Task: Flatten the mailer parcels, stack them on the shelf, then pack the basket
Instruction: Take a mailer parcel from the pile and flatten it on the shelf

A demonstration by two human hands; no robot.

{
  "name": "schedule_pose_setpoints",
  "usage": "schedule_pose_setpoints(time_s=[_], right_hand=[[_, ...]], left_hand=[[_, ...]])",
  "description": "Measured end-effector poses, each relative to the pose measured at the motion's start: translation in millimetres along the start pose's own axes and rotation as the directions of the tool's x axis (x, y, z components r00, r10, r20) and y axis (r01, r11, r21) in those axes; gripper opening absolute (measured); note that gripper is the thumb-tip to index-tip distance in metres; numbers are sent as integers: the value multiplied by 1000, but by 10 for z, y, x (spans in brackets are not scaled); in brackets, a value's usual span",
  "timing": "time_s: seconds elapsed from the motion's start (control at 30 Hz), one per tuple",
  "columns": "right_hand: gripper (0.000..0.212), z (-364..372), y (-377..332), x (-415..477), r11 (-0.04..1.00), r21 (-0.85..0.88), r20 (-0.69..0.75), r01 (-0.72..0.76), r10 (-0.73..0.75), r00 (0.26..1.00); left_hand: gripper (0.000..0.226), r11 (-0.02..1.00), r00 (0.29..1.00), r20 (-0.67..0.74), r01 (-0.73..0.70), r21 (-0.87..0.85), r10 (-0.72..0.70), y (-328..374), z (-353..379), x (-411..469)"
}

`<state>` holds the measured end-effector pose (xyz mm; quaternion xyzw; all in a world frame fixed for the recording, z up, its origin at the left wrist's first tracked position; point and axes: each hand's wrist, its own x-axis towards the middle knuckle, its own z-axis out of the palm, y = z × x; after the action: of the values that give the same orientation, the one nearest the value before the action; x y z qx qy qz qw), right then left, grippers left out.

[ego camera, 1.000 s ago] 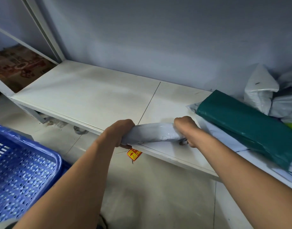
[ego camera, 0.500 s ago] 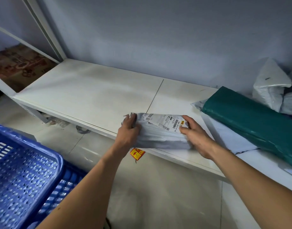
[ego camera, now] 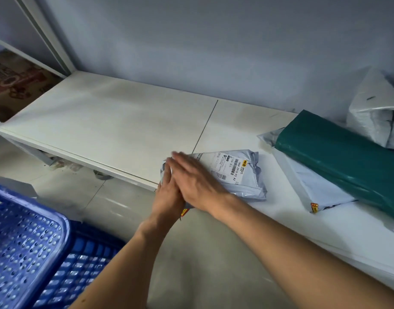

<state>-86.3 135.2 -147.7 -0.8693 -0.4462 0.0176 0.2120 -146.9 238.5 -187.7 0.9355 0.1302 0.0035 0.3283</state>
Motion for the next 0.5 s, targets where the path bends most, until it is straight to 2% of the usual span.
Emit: schedule_pose_setpoints(time_s=[0.03,0.1,0.17,0.23,0.3,0.4,0.5], right_hand=[[51,47,-42,67,999,33,53,4,-5,999],[49,71,-25,129,997,77,72,-22,17,997],[60,26,56,93,999,31,99,-11,8,995],[74,-46,178,-28,997,-72,120,-10,18,993],[74,-102,291,-175,977,-212,138,-38,69,988],[78,-170,409,-352,948,-295,101,-116,152,983],[82,-174,489,-397,944,-267,71,-195,221,973]], left_hand=[[89,1000,1000,21,-17,18,17,-71,31,18],[81,999,1000,-3,-29,21,29,-97,35,28],[76,996,995,-53,-89,-19,88,-43,10,15],[85,988,990,-65,-130,-79,125,7,-4,15],[94,984,996,-83,-42,-175,27,26,-28,34],[65,975,992,-67,90,-205,-106,68,-38,43],[60,976,993,-27,112,-188,-119,107,-92,6]])
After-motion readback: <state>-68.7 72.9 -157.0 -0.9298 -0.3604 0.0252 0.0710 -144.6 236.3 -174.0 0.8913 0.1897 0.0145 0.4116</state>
